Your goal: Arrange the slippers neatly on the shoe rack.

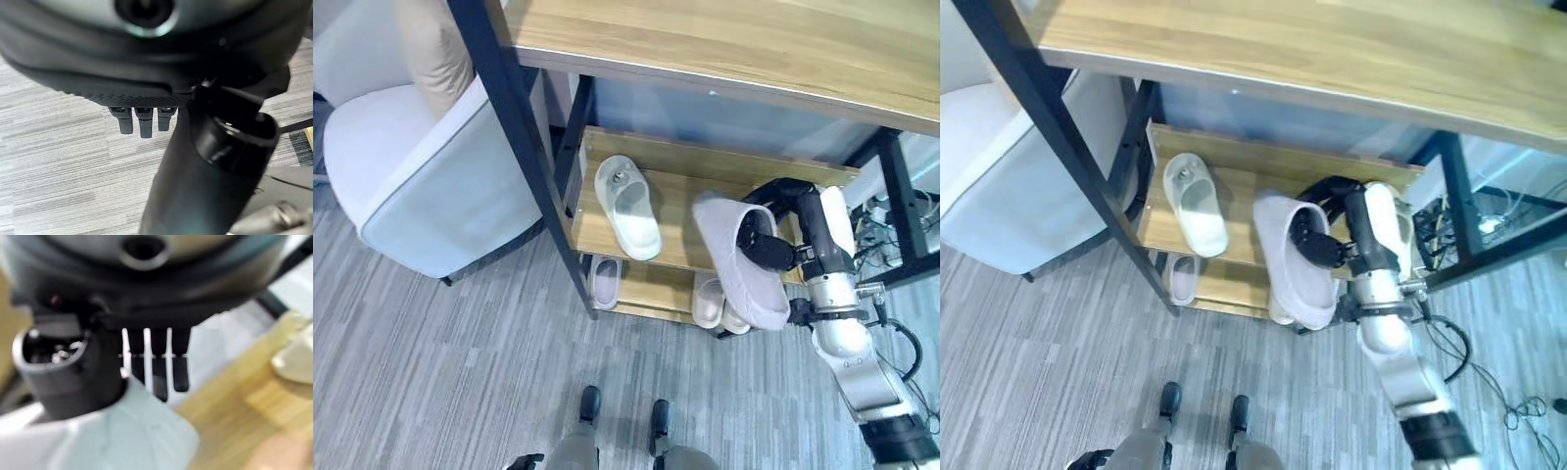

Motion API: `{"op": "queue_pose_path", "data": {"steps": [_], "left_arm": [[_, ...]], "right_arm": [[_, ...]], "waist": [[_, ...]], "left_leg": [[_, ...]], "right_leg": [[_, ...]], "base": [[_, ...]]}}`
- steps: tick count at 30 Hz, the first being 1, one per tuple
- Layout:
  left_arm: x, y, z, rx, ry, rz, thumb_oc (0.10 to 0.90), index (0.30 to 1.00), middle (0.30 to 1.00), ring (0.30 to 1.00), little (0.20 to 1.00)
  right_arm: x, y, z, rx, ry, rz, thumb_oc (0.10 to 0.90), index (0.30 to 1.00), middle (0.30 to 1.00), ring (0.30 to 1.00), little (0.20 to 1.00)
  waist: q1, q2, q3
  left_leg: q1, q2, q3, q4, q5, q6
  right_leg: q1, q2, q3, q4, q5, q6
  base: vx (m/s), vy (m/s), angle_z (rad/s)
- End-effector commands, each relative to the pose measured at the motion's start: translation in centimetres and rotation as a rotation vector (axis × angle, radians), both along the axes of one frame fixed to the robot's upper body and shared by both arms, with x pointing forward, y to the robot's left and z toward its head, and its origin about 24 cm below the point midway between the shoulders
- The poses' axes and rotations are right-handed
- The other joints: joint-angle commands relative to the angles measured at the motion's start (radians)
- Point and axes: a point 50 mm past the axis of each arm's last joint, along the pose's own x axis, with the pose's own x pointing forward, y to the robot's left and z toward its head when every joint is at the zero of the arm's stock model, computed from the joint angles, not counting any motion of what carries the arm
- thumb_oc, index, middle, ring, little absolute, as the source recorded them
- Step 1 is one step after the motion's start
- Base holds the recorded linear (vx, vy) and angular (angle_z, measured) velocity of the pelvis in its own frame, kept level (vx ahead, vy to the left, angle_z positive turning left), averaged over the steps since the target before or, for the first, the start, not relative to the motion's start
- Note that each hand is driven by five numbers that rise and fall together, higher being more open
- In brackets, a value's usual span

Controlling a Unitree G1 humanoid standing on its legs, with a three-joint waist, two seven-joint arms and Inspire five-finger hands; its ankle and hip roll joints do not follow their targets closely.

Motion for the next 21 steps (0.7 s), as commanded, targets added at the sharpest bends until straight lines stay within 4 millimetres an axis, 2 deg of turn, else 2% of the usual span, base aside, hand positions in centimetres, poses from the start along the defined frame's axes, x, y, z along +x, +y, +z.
{"op": "queue_pose_path", "data": {"steps": [1, 2, 3, 5, 7, 8, 10, 12, 13, 15, 18, 19, 20, 21], "left_arm": [[1.8, 1.6, 0.9, 0.052, -0.112, 0.081, 0.800, 0.900, 0.900, 0.900, 0.900], [3.1, 1.8, 1.4, 0.049, -0.188, 0.104, 0.800, 0.900, 0.900, 0.900, 0.900], [5.7, 2.4, 3.0, 0.053, -0.360, 0.164, 0.800, 0.900, 0.900, 0.900, 0.900], [8.5, 3.4, 5.9, 0.047, -0.627, 0.293, 0.800, 0.900, 0.900, 0.900, 0.900], [11.5, 5.4, 10.6, 0.051, -0.959, 0.425, 0.800, 0.900, 0.900, 0.900, 0.900], [12.2, 6.2, 11.9, 0.054, -1.035, 0.454, 0.800, 0.900, 0.900, 0.900, 0.900], [15.0, 7.6, 16.0, 0.078, -1.240, 0.491, 0.800, 0.900, 0.900, 0.900, 0.900], [17.5, 8.1, 20.8, 0.062, -1.451, 0.473, 0.800, 0.900, 0.900, 0.900, 0.900], [18.4, 8.2, 22.6, 0.052, -1.525, 0.470, 0.800, 0.900, 0.900, 0.900, 0.900], [19.8, 8.0, 25.5, 0.019, -1.640, 0.478, 0.800, 0.900, 0.900, 0.900, 0.900], [21.0, 8.1, 28.6, -0.005, -1.751, 0.492, 0.800, 0.900, 0.900, 0.900, 0.900], [21.1, 8.1, 28.8, -0.005, -1.756, 0.494, 0.800, 0.900, 0.900, 0.900, 0.900], [21.1, 8.3, 29.2, 0.006, -1.772, 0.505, 0.800, 0.900, 0.900, 0.900, 0.900], [21.5, 9.1, 30.4, 0.030, -1.796, 0.534, 0.800, 0.900, 0.900, 0.900, 0.900]], "right_arm": [[-2.6, 3.0, 3.6, -0.101, -0.185, 0.266, 0.400, 0.300, 0.300, 0.300, 0.300], [-2.9, 3.6, 3.0, -0.111, -0.142, 0.311, 0.400, 0.300, 0.300, 0.300, 0.300], [-3.3, 4.3, 1.5, -0.133, -0.047, 0.382, 0.400, 0.300, 0.300, 0.300, 0.300], [-3.1, 4.4, -0.5, -0.141, 0.044, 0.393, 0.400, 0.300, 0.300, 0.300, 0.300], [-2.2, 4.3, -1.9, -0.222, 0.082, 0.366, 0.400, 0.300, 0.300, 0.300, 0.300], [-2.0, 4.4, -2.1, -0.221, 0.090, 0.374, 0.400, 0.300, 0.300, 0.300, 0.300], [-0.8, 4.5, -1.8, -0.252, 0.087, 0.377, 0.400, 0.300, 0.300, 0.300, 0.300], [0.5, 4.6, -0.6, -0.280, 0.048, 0.377, 0.400, 0.300, 0.300, 0.300, 0.300], [1.2, 4.4, 0.0, -0.280, 0.030, 0.362, 0.400, 0.300, 0.300, 0.300, 0.300], [2.8, 4.2, 1.5, -0.228, -0.029, 0.317, 0.400, 0.300, 0.300, 0.300, 0.300], [5.5, 4.1, 5.1, -0.112, -0.135, 0.260, 0.400, 0.300, 0.300, 0.300, 0.300], [5.7, 4.1, 5.3, -0.111, -0.138, 0.262, 0.400, 0.300, 0.300, 0.300, 0.300], [6.0, 4.2, 6.5, -0.043, -0.181, 0.261, 0.400, 0.300, 0.300, 0.300, 0.300], [6.8, 4.6, 12.0, -0.017, -0.351, 0.251, 0.400, 0.300, 0.300, 0.300, 0.300]], "waist": [[-0.004, -0.020, -0.057], [-0.007, -0.019, -0.032], [-0.010, -0.015, 0.020], [-0.006, 0.002, 0.065], [-0.004, 0.018, 0.103], [-0.012, 0.023, 0.101], [-0.013, 0.037, 0.112], [-0.019, 0.047, 0.097], [-0.018, 0.055, 0.094], [-0.018, 0.071, 0.077], [-0.005, 0.096, 0.073], [-0.006, 0.096, 0.070], [-0.001, 0.103, 0.071], [0.018, 0.115, 0.094]], "left_leg": [[0.001, -0.014, 0.057, 0.172, -0.200, 0.018], [-0.029, -0.015, 0.059, 0.244, -0.223, 0.015], [-0.085, -0.004, 0.059, 0.395, -0.278, 0.017], [-0.148, 0.011, 0.047, 0.533, -0.328, 0.027], [-0.235, 0.013, 0.032, 0.668, -0.364, 0.035], [-0.285, 0.014, 0.030, 0.722, -0.374, 0.040], [-0.392, 0.012, 0.030, 0.855, -0.419, 0.049], [-0.548, 0.024, 0.040, 1.011, -0.467, 0.050], [-0.600, 0.025, 0.037, 1.084, -0.513, 0.044], [-0.756, 0.041, 0.023, 1.219, -0.553, 0.051], [-0.944, 0.045, -0.004, 1.413, -0.603, 0.065], [-0.960, 0.046, -0.006, 1.426, -0.608, 0.065], [-1.011, 0.048, -0.015, 1.485, -0.622, 0.071], [-1.157, 0.044, -0.041, 1.668, -0.658, 0.081]], "right_leg": [[0.005, -0.031, 0.046, 0.153, -0.162, 0.055], [-0.018, -0.028, 0.048, 0.213, -0.185, 0.050], [-0.068, -0.026, 0.039, 0.363, -0.238, 0.038], [-0.130, -0.029, 0.032, 0.516, -0.301, 0.024], [-0.216, -0.039, 0.023, 0.663, -0.348, 0.006], [-0.269, -0.045, 0.025, 0.722, -0.367, -0.006], [-0.393, -0.043, 0.030, 0.871, -0.434, -0.031], [-0.554, -0.033, 0.035, 1.022, -0.492, -0.049], [-0.602, -0.030, 0.047, 1.087, -0.538, -0.053], [-0.755, -0.030, 0.057, 1.224, -0.587, -0.069], [-0.942, -0.029, 0.069, 1.422, -0.637, -0.086], [-0.956, -0.028, 0.069, 1.434, -0.642, -0.087], [-1.011, -0.026, 0.074, 1.497, -0.653, -0.092], [-1.151, -0.025, 0.078, 1.689, -0.695, -0.099]], "base": [[-0.19, -0.062, -0.17], [-0.31, -0.095, -0.18], [-0.33, -0.077, -0.15], [-0.26, -0.064, -0.02], [-0.26, -0.046, 0.32], [-0.28, -0.003, 0.36], [-0.25, -0.006, 0.15], [-0.25, -0.011, -0.07], [-0.20, -0.023, -0.17], [-0.20, -0.012, -0.04], [-0.19, -0.022, -0.24], [-0.11, -0.032, -0.13], [-0.14, -0.054, -0.06], [-0.13, -0.053, -0.05]]}}
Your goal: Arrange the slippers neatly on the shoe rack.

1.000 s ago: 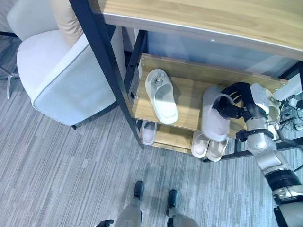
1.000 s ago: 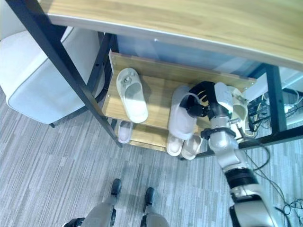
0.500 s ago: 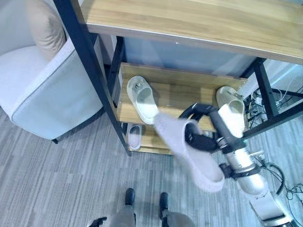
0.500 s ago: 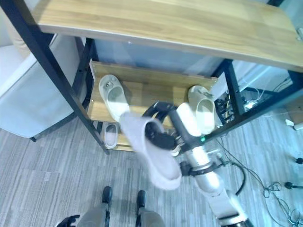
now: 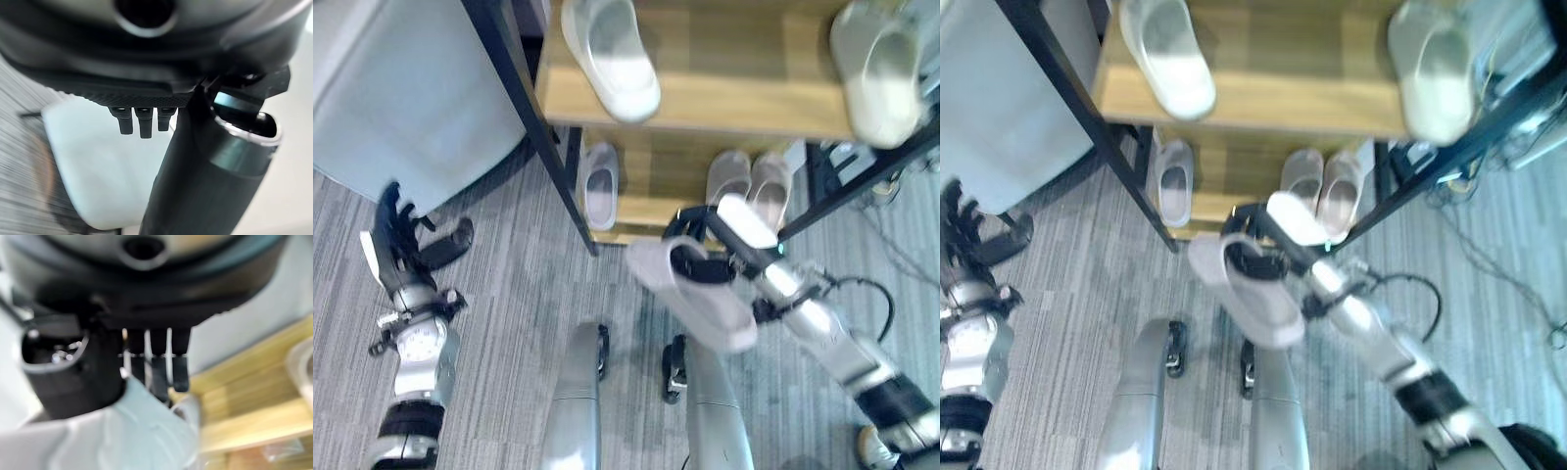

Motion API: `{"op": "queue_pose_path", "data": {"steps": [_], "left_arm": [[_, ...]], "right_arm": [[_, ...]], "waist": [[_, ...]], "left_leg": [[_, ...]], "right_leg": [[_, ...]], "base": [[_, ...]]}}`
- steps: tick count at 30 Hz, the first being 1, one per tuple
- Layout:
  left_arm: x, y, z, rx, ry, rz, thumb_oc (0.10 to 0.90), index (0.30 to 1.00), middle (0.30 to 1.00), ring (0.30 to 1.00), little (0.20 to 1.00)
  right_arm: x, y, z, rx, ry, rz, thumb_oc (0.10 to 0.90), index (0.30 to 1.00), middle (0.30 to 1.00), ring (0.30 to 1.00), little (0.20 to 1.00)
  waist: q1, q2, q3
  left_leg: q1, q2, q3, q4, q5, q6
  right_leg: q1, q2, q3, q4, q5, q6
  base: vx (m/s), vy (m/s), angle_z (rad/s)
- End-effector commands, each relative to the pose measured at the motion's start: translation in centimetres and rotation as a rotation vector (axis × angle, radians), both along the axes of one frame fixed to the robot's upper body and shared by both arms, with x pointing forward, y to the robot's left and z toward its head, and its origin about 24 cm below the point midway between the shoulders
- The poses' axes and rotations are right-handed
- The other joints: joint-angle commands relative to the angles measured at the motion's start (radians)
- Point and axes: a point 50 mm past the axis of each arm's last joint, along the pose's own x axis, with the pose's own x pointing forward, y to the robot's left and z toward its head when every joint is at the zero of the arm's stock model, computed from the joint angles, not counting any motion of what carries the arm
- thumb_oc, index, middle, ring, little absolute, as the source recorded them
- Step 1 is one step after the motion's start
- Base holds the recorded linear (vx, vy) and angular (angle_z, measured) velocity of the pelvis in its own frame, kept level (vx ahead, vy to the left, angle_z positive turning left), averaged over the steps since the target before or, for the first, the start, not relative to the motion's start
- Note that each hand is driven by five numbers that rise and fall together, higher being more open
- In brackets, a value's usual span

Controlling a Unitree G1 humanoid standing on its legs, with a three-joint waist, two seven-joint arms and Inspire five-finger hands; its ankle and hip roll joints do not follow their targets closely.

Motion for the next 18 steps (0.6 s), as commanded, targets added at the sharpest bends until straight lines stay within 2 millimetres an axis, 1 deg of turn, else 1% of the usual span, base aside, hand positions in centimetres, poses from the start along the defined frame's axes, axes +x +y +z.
{"op": "queue_pose_path", "data": {"steps": [1, 2, 3, 4, 5, 6, 7, 8, 10, 12, 13, 14, 15, 16, 17, 18], "left_arm": [[-0.1, 1.5, 2.3, -0.021, -0.129, 0.104, 0.800, 0.900, 0.900, 0.900, 0.900], [0.0, 2.1, 3.3, -0.041, -0.163, 0.121, 0.800, 0.900, 0.900, 0.900, 0.900], [0.1, 2.1, 3.4, -0.045, -0.167, 0.122, 0.800, 0.900, 0.900, 0.900, 0.900], [-0.1, 3.1, 4.2, -0.044, -0.185, 0.159, 0.800, 0.900, 0.900, 0.900, 0.900], [-0.1, 3.2, 4.3, -0.046, -0.188, 0.161, 0.800, 0.900, 0.900, 0.900, 0.900], [-0.1, 3.5, 4.7, -0.064, -0.205, 0.169, 0.800, 0.900, 0.900, 0.900, 0.900], [-0.1, 3.5, 4.8, -0.066, -0.208, 0.169, 0.800, 0.900, 0.900, 0.900, 0.900], [-0.4, 4.5, 5.3, -0.059, -0.212, 0.201, 0.800, 0.900, 0.900, 0.900, 0.900], [-0.4, 5.1, 5.9, -0.075, -0.231, 0.211, 0.800, 0.900, 0.900, 0.900, 0.900], [-0.7, 5.8, 5.6, -0.070, -0.208, 0.226, 0.800, 0.900, 0.900, 0.900, 0.900], [-0.7, 5.8, 5.6, -0.072, -0.210, 0.226, 0.800, 0.900, 0.900, 0.900, 0.900], [-0.9, 6.1, 5.1, -0.066, -0.187, 0.232, 0.800, 0.900, 0.900, 0.900, 0.900], [-0.9, 6.1, 5.1, -0.068, -0.187, 0.232, 0.800, 0.900, 0.900, 0.900, 0.900], [-1.1, 6.4, 4.9, -0.058, -0.172, 0.242, 0.800, 0.900, 0.900, 0.900, 0.900], [-1.3, 6.7, 4.5, -0.060, -0.154, 0.246, 0.800, 0.900, 0.900, 0.900, 0.900], [-1.6, 7.4, 4.0, -0.053, -0.124, 0.266, 0.800, 0.900, 0.900, 0.900, 0.900]], "right_arm": [[0.0, 1.2, 10.2, 0.260, -0.383, 0.086, 0.400, 0.300, 0.300, 0.300, 0.300], [1.0, 0.8, 12.4, 0.267, -0.416, 0.049, 0.400, 0.300, 0.300, 0.300, 0.300], [1.1, 0.9, 12.7, 0.266, -0.420, 0.052, 0.400, 0.300, 0.300, 0.300, 0.300], [1.7, 0.6, 14.7, 0.323, -0.432, 0.047, 0.400, 0.300, 0.300, 0.300, 0.300], [1.7, 0.7, 14.9, 0.323, -0.434, 0.050, 0.400, 0.300, 0.300, 0.300, 0.300], [1.7, 0.6, 16.1, 0.309, -0.460, 0.041, 0.400, 0.300, 0.300, 0.300, 0.300], [1.7, 0.7, 16.3, 0.308, -0.462, 0.043, 0.400, 0.300, 0.300, 0.300, 0.300], [1.7, 0.2, 18.3, 0.322, -0.506, 0.027, 0.400, 0.300, 0.300, 0.300, 0.300], [1.6, -0.2, 20.2, 0.272, -0.548, -0.011, 0.400, 0.300, 0.300, 0.300, 0.300], [1.2, -0.6, 21.9, 0.239, -0.576, -0.027, 0.400, 0.300, 0.300, 0.300, 0.300], [1.2, -0.6, 22.0, 0.238, -0.578, -0.025, 0.400, 0.300, 0.300, 0.300, 0.300], [1.0, -0.7, 23.0, 0.201, -0.590, -0.038, 0.400, 0.300, 0.300, 0.300, 0.300], [1.0, -0.7, 23.0, 0.200, -0.589, -0.037, 0.400, 0.300, 0.300, 0.300, 0.300], [0.9, -1.2, 23.5, 0.175, -0.591, -0.061, 0.400, 0.300, 0.300, 0.300, 0.300], [0.9, -1.2, 23.8, 0.149, -0.591, -0.072, 0.400, 0.300, 0.300, 0.300, 0.300], [0.9, -1.3, 24.7, 0.108, -0.603, -0.099, 0.400, 0.300, 0.300, 0.300, 0.300]], "waist": [[0.040, 0.034, -0.031], [0.050, 0.040, -0.008], [0.047, 0.042, -0.009], [0.053, 0.049, 0.014], [0.051, 0.049, 0.015], [0.055, 0.048, 0.028], [0.053, 0.049, 0.028], [0.062, 0.052, 0.055], [0.068, 0.050, 0.083], [0.079, 0.043, 0.113], [0.078, 0.044, 0.117], [0.087, 0.035, 0.121], [0.086, 0.035, 0.122], [0.092, 0.030, 0.122], [0.094, 0.025, 0.122], [0.100, 0.012, 0.122]], "left_leg": [[-0.113, -0.005, -0.073, 0.243, -0.202, 0.037], [-0.187, -0.014, -0.081, 0.343, -0.224, 0.038], [-0.199, -0.014, -0.082, 0.355, -0.230, 0.038], [-0.276, -0.024, -0.092, 0.458, -0.254, 0.040], [-0.284, -0.025, -0.093, 0.468, -0.258, 0.040], [-0.315, -0.031, -0.103, 0.519, -0.279, 0.038], [-0.322, -0.032, -0.103, 0.524, -0.280, 0.038], [-0.375, -0.039, -0.115, 0.617, -0.303, 0.038], [-0.420, -0.051, -0.129, 0.706, -0.339, 0.035], [-0.431, -0.059, -0.136, 0.780, -0.377, 0.029], [-0.431, -0.059, -0.135, 0.783, -0.378, 0.029], [-0.431, -0.056, -0.137, 0.828, -0.409, 0.022], [-0.431, -0.056, -0.136, 0.830, -0.410, 0.022], [-0.431, -0.055, -0.141, 0.848, -0.423, 0.019], [-0.431, -0.054, -0.141, 0.863, -0.434, 0.017], [-0.431, -0.052, -0.145, 0.876, -0.443, 0.014]], "right_leg": [[-0.137, -0.010, 0.003, 0.159, -0.098, -0.025], [-0.210, -0.012, 0.001, 0.273, -0.122, -0.030], [-0.222, -0.012, 0.001, 0.285, -0.128, -0.030], [-0.294, -0.011, 0.003, 0.407, -0.159, -0.035], [-0.302, -0.011, 0.004, 0.416, -0.164, -0.034], [-0.328, -0.015, 0.008, 0.475, -0.185, -0.036], [-0.334, -0.016, 0.008, 0.481, -0.187, -0.036], [-0.383, -0.017, 0.020, 0.593, -0.218, -0.039], [-0.427, -0.021, 0.044, 0.700, -0.250, -0.043], [-0.439, -0.023, 0.067, 0.783, -0.272, -0.041], [-0.439, -0.023, 0.069, 0.788, -0.274, -0.041], [-0.445, -0.022, 0.082, 0.837, -0.291, -0.043], [-0.445, -0.022, 0.083, 0.839, -0.292, -0.043], [-0.445, -0.024, 0.092, 0.861, -0.299, -0.043], [-0.447, -0.026, 0.096, 0.875, -0.303, -0.045], [-0.447, -0.031, 0.099, 0.882, -0.305, -0.048]], "base": [[-0.14, -0.062, -0.31], [-0.02, -0.015, -0.19], [-0.05, -0.032, 0.05], [0.00, -0.009, 0.23], [0.00, -0.005, 0.16], [0.02, 0.010, 0.05], [0.02, -0.004, 0.13], [0.05, -0.009, 0.13], [0.08, -0.009, 0.02], [0.08, -0.015, 0.13], [0.12, -0.017, 0.15], [0.08, -0.013, 0.08], [0.12, -0.017, 0.01], [0.08, -0.004, -0.01], [0.15, 0.002, -0.02], [0.11, 0.006, -0.02]]}}
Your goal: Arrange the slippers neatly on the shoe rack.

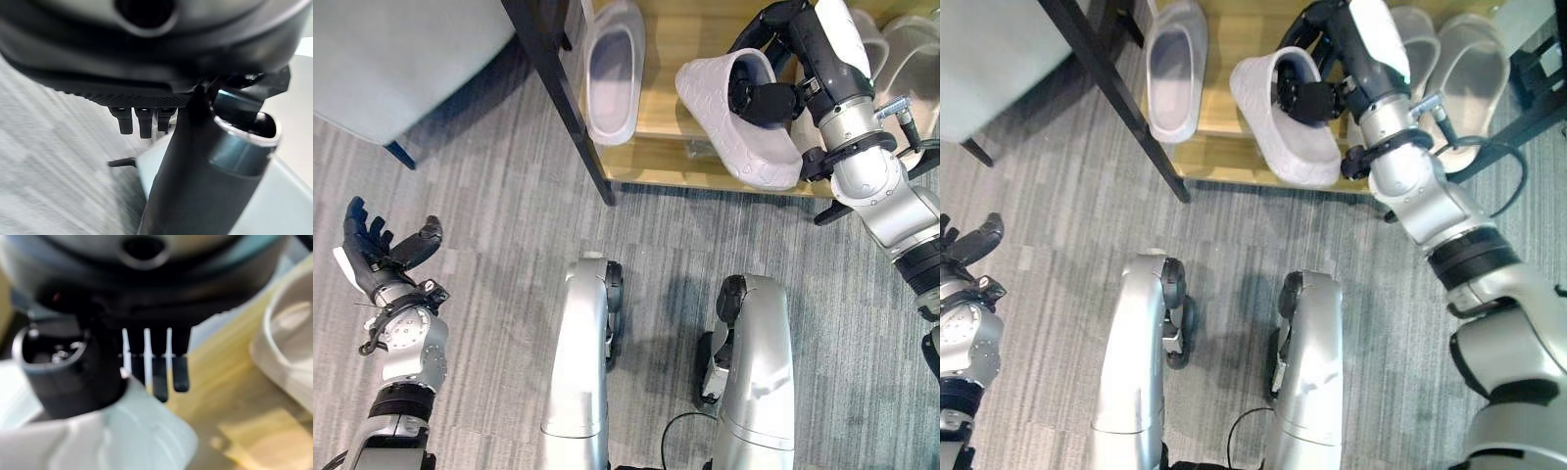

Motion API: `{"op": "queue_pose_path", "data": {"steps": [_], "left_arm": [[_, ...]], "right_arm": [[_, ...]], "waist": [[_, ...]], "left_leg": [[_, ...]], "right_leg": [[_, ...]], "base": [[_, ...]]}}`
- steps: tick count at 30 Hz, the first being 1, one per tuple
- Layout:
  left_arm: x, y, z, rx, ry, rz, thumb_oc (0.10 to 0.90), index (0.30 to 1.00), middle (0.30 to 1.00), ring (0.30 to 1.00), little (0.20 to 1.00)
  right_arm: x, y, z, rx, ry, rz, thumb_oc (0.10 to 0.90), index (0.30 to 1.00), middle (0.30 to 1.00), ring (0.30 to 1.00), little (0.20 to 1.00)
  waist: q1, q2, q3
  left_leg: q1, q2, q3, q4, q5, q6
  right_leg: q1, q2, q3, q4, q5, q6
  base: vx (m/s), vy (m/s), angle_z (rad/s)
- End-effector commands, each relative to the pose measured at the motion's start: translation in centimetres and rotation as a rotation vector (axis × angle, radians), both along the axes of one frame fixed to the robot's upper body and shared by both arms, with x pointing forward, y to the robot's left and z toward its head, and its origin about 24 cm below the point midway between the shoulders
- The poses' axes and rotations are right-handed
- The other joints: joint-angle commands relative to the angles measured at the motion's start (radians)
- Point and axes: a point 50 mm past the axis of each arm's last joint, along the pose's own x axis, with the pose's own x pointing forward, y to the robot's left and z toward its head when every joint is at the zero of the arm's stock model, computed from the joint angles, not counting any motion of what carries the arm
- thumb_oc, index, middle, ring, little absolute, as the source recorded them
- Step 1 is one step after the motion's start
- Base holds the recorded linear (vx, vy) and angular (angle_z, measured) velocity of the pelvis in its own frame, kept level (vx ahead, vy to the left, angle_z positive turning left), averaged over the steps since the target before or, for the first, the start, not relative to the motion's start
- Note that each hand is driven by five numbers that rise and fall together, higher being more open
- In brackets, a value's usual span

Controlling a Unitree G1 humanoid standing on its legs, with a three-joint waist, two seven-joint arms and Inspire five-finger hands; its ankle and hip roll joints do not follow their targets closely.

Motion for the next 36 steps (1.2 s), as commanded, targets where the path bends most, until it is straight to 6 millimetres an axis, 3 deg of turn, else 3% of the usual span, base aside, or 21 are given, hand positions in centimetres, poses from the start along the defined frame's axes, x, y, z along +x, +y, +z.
{"op": "queue_pose_path", "data": {"steps": [1, 5, 10, 16, 21, 22, 23, 27, 36], "left_arm": [[-0.7, 3.3, 6.3, 0.131, -0.212, 0.085, 0.800, 0.900, 0.900, 0.900, 0.900], [-1.0, 4.7, 5.6, 0.119, -0.154, 0.115, 0.800, 0.900, 0.900, 0.900, 0.900], [-0.9, 5.1, 4.7, 0.123, -0.105, 0.119, 0.800, 0.900, 0.900, 0.900, 0.900], [-1.3, 5.8, 3.5, 0.138, -0.018, 0.143, 0.800, 0.900, 0.900, 0.900, 0.900], [-1.6, 6.1, 2.5, 0.141, 0.038, 0.150, 0.800, 0.900, 0.900, 0.900, 0.900], [-1.4, 6.0, 2.1, 0.131, 0.050, 0.139, 0.800, 0.900, 0.900, 0.900, 0.900], [-1.6, 6.3, 1.7, 0.113, 0.066, 0.152, 0.800, 0.900, 0.900, 0.900, 0.900], [-1.8, 6.2, 0.3, 0.083, 0.115, 0.117, 0.800, 0.900, 0.900, 0.900, 0.900], [-1.7, 5.7, -0.6, 0.121, 0.182, 0.076, 0.800, 0.900, 0.900, 0.900, 0.900]], "right_arm": [[-4.1, 2.0, 10.8, 0.075, -0.375, 0.133, 0.400, 0.300, 0.300, 0.300, 0.300], [-3.6, 1.1, 12.6, 0.077, -0.378, 0.046, 0.400, 0.300, 0.300, 0.300, 0.300], [-3.7, 0.5, 14.4, 0.120, -0.434, -0.009, 0.400, 0.300, 0.300, 0.300, 0.300], [-3.5, -0.1, 14.5, 0.271, -0.428, 0.051, 0.400, 0.300, 0.300, 0.300, 0.300], [-4.3, -0.1, 16.0, 0.335, -0.466, 0.087, 0.400, 0.300, 0.300, 0.300, 0.300], [-4.2, 0.1, 16.1, 0.345, -0.462, 0.095, 0.759, 0.839, 0.839, 0.839, 0.839], [-4.0, -0.3, 16.3, 0.381, -0.454, 0.086, 0.800, 0.900, 0.900, 0.900, 0.900], [-3.7, -0.1, 16.4, 0.328, -0.409, 0.067, 0.800, 0.900, 0.900, 0.900, 0.900], [-3.6, -0.2, 16.1, 0.340, -0.363, 0.118, 0.800, 0.900, 0.900, 0.900, 0.900]], "waist": [[0.039, -0.019, -0.029], [0.065, -0.053, -0.029], [0.095, -0.082, -0.029], [0.103, -0.093, -0.029], [0.113, -0.111, -0.029], [0.114, -0.112, -0.029], [0.119, -0.116, -0.029], [0.116, -0.120, -0.029], [0.104, -0.123, -0.029]], "left_leg": [[0.134, -0.007, -0.090, 0.016, -0.222, 0.037], [0.134, 0.010, -0.084, -0.005, -0.224, 0.034], [0.134, 0.008, -0.087, -0.006, -0.247, 0.043], [0.134, 0.007, -0.084, -0.007, -0.265, 0.050], [0.134, 0.007, -0.090, -0.005, -0.269, 0.051], [0.134, 0.007, -0.091, -0.003, -0.269, 0.051], [0.134, 0.007, -0.093, -0.005, -0.268, 0.050], [0.134, 0.008, -0.095, 0.008, -0.275, 0.048], [0.134, 0.012, -0.091, 0.014, -0.272, 0.040]], "right_leg": [[0.046, 0.000, 0.043, -0.015, 0.014, -0.052], [0.033, -0.009, 0.031, -0.044, 0.037, -0.058], [0.033, -0.010, 0.030, -0.064, 0.044, -0.059], [0.038, -0.010, 0.033, -0.087, 0.049, -0.059], [0.036, -0.011, 0.035, -0.100, 0.056, -0.061], [0.034, -0.013, 0.036, -0.102, 0.058, -0.063], [0.034, -0.015, 0.039, -0.102, 0.064, -0.061], [0.030, -0.020, 0.050, -0.087, 0.060, -0.064], [0.027, -0.023, 0.065, -0.073, 0.054, -0.082]], "base": [[0.10, 0.022, -0.07], [0.02, 0.010, -0.05], [0.01, 0.003, -0.01], [0.05, 0.016, -0.01], [0.02, 0.005, -0.01], [0.00, 0.000, 0.00], [0.00, 0.000, 0.00], [0.00, 0.000, 0.00], [0.00, 0.000, 0.00]]}}
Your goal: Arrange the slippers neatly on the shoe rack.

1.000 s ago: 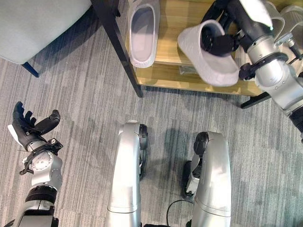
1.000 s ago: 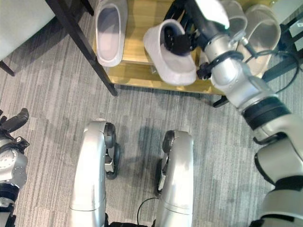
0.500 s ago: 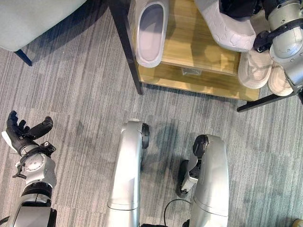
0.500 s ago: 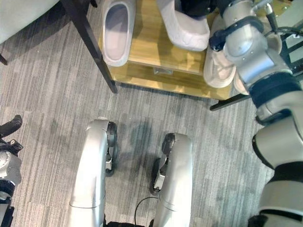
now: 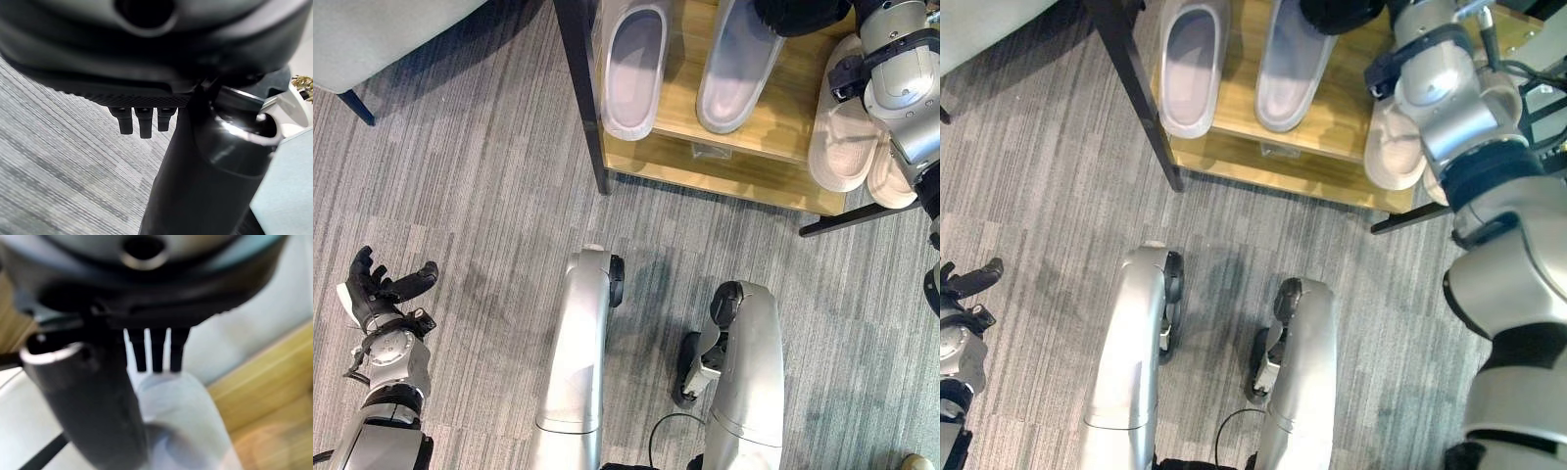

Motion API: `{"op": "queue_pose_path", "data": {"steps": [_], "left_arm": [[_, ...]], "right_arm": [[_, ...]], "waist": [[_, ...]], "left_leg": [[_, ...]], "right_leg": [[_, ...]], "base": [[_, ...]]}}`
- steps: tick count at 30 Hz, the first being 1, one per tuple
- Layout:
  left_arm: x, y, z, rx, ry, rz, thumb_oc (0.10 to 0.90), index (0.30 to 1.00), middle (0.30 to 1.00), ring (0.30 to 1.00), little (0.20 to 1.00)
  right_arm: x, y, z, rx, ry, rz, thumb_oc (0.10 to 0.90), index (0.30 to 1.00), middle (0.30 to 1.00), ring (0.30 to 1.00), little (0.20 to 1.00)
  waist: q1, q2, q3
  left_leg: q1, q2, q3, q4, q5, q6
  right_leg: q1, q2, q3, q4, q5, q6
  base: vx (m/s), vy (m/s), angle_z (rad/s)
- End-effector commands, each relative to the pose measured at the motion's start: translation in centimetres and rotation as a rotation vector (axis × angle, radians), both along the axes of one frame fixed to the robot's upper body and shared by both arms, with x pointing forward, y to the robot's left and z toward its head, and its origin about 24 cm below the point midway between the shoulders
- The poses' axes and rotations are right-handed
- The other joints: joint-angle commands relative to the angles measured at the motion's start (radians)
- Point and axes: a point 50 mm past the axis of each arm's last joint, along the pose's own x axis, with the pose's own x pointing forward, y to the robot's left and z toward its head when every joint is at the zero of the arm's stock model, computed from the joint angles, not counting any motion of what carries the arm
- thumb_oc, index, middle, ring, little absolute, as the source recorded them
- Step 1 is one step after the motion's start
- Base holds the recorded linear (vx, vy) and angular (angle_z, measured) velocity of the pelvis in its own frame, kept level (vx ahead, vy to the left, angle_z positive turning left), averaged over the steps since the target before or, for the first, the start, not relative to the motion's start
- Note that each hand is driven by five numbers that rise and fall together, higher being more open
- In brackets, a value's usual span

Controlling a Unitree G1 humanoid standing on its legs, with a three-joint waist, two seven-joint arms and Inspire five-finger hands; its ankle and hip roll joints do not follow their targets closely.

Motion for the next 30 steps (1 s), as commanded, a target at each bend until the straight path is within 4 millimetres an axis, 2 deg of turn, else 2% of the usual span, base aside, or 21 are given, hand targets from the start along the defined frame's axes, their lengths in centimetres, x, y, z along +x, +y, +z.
{"op": "queue_pose_path", "data": {"steps": [1, 8, 20, 25, 30], "left_arm": [[-0.1, 2.2, 4.2, 0.144, -0.107, 0.019, 0.800, 0.900, 0.900, 0.900, 0.900], [-1.4, 2.9, 2.8, 0.133, -0.026, 0.026, 0.800, 0.900, 0.900, 0.900, 0.900], [-2.3, 3.0, 1.4, 0.166, 0.079, -0.003, 0.800, 0.900, 0.900, 0.900, 0.900], [-2.6, 2.7, 0.7, 0.178, 0.121, -0.012, 0.800, 0.900, 0.900, 0.900, 0.900], [-3.0, 2.2, -0.2, 0.200, 0.150, -0.024, 0.800, 0.900, 0.900, 0.900, 0.900]], "right_arm": [[-5.0, 0.7, 8.8, 0.085, -0.323, 0.120, 0.800, 0.900, 0.900, 0.900, 0.900], [-4.7, 1.5, 8.4, 0.056, -0.268, 0.171, 0.800, 0.900, 0.900, 0.900, 0.900], [-4.5, 2.5, 7.2, 0.059, -0.190, 0.304, 0.800, 0.900, 0.900, 0.900, 0.900], [-4.5, 2.5, 6.9, 0.070, -0.198, 0.315, 0.800, 0.900, 0.900, 0.900, 0.900], [-5.4, 2.5, 6.6, 0.080, -0.261, 0.347, 0.800, 0.900, 0.900, 0.900, 0.900]], "waist": [[0.053, -0.019, -0.035], [0.049, -0.028, -0.035], [0.053, -0.038, -0.035], [0.049, -0.038, -0.035], [0.039, -0.036, -0.035]], "left_leg": [[0.094, -0.005, -0.110, 0.061, -0.226, 0.003], [0.094, 0.001, -0.113, 0.067, -0.220, -0.002], [0.094, 0.005, -0.117, 0.064, -0.211, -0.003], [0.094, 0.005, -0.115, 0.065, -0.211, -0.003], [0.094, 0.008, -0.111, 0.067, -0.212, -0.001]], "right_leg": [[-0.015, -0.020, 0.064, 0.005, 0.068, -0.086], [-0.022, -0.019, 0.067, 0.014, 0.067, -0.094], [-0.027, -0.020, 0.059, -0.001, 0.078, -0.094], [-0.031, -0.016, 0.061, 0.000, 0.081, -0.093], [-0.037, -0.009, 0.060, 0.001, 0.083, -0.095]], "base": [[0.00, 0.000, 0.00], [-0.01, 0.001, 0.00], [-0.02, 0.003, 0.00], [0.00, 0.000, 0.00], [-0.02, 0.008, -0.02]]}}
